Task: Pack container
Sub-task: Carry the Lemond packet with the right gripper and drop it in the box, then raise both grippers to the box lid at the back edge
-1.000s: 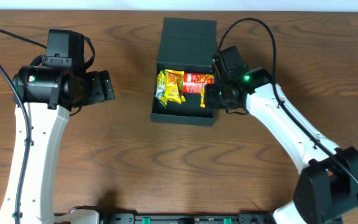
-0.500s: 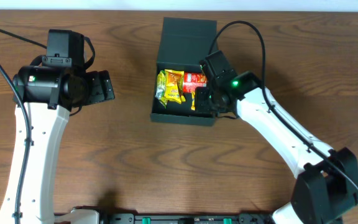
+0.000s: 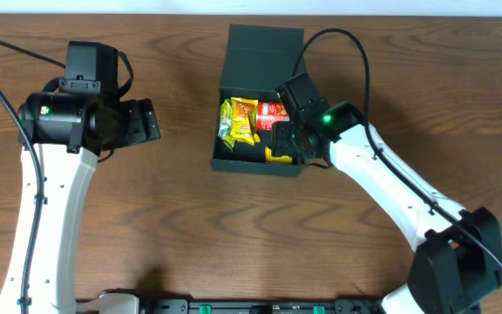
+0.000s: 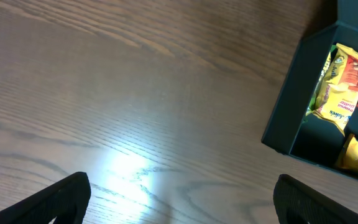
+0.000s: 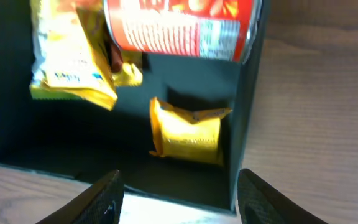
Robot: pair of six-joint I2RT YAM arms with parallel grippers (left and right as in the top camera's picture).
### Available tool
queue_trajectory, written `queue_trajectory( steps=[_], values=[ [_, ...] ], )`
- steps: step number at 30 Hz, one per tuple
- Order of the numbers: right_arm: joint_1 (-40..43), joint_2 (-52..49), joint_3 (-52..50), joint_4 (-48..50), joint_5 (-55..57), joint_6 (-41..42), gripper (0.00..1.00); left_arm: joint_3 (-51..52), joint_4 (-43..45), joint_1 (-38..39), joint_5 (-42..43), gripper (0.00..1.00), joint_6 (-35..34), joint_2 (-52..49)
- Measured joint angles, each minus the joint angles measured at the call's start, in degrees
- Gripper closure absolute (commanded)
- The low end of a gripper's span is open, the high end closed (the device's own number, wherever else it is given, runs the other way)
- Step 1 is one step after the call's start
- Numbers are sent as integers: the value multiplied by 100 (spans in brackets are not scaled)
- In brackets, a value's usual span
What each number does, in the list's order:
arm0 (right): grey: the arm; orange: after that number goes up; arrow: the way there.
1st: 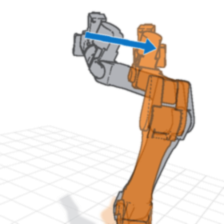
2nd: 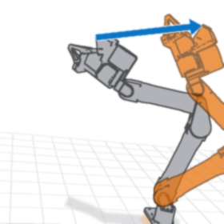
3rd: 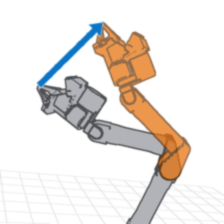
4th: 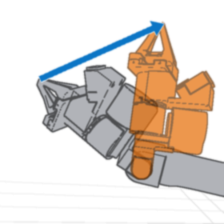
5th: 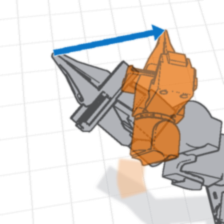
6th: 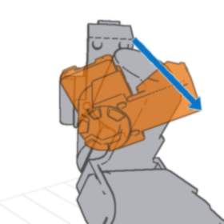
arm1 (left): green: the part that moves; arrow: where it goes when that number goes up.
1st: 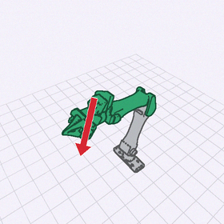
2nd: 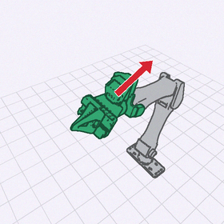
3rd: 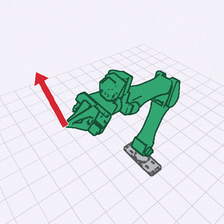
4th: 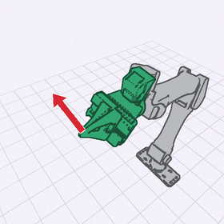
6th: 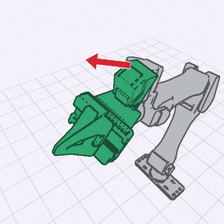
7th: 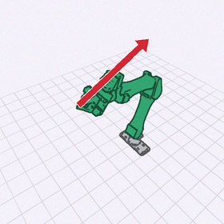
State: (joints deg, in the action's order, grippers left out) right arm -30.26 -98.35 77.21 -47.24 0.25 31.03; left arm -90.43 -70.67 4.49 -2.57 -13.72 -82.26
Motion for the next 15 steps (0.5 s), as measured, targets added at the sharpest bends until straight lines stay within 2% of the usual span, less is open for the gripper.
queue_trajectory(
  steps=[3, 4, 7, 8, 9, 12, 14, 15],
  values=[
    [2, 0, 2, 367, 186, -2, 44, 0, 68, 0, -7, 5, 0, 0],
    [4, 0, 4, 496, 286, 2, 48, 0, 181, 0, -46, 5, 2, 0],
    [114, 0, 66, 590, 428, 2, 51, 0, 686, 0, -122, 5, 61, -39],
    [199, 0, 125, 579, 455, 0, 54, 0, 820, 0, -129, 3, 68, -74],
    [350, 0, 286, 525, 481, 4, 63, 0, 1005, 0, -125, 7, 85, -142],
    [699, 0, 710, 501, 540, 127, 87, 2, 1556, 0, 9, 38, 164, -415],
    [949, 7, 933, 553, 570, 280, 98, 2, 1906, 0, 173, 91, 170, -688],
    [1152, 24, 1014, 625, 579, 431, 98, 2, 2173, 0, 323, 94, 181, -920]
  ],
)
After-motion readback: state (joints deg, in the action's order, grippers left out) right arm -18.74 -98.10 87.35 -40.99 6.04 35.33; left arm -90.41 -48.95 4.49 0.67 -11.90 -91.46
